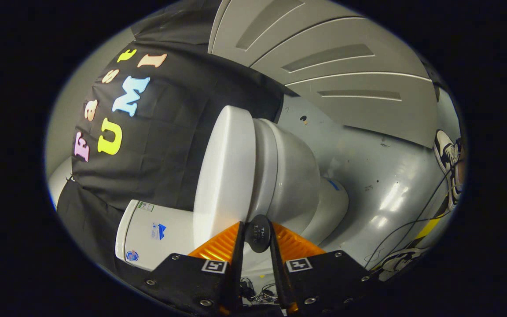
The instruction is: Open the toilet lid.
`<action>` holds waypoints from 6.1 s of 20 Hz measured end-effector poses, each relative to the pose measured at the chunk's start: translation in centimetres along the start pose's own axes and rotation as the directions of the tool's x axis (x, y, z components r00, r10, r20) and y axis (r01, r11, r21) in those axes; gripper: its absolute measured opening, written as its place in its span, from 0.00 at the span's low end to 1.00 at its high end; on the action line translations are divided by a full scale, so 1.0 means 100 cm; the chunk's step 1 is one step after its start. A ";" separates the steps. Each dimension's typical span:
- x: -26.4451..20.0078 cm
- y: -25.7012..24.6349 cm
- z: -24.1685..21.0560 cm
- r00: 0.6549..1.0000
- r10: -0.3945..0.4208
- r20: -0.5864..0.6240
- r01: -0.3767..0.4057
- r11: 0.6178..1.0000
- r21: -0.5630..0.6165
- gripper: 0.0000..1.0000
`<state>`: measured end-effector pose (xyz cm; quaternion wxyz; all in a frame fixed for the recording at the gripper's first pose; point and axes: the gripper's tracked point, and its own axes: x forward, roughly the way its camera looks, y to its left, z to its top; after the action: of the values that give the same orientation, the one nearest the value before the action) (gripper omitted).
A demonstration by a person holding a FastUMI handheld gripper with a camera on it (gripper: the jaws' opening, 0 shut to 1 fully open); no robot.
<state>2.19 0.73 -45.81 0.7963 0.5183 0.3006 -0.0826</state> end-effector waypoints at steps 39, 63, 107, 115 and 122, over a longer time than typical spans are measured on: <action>-0.057 0.142 0.010 0.980 -0.045 0.195 0.118 0.917 -0.382 0.00; -0.076 0.260 -0.038 0.922 -0.023 0.387 0.325 0.588 -0.740 0.00; -0.035 0.398 -0.204 0.952 0.160 0.262 0.229 0.200 -0.953 0.00; -0.040 0.399 -0.214 0.974 0.133 0.185 0.151 0.229 -0.962 0.19; -0.078 0.418 -0.229 0.969 0.234 0.077 0.000 0.312 -0.950 0.83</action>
<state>5.37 38.13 -15.44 0.9779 -0.0334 0.1720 0.1143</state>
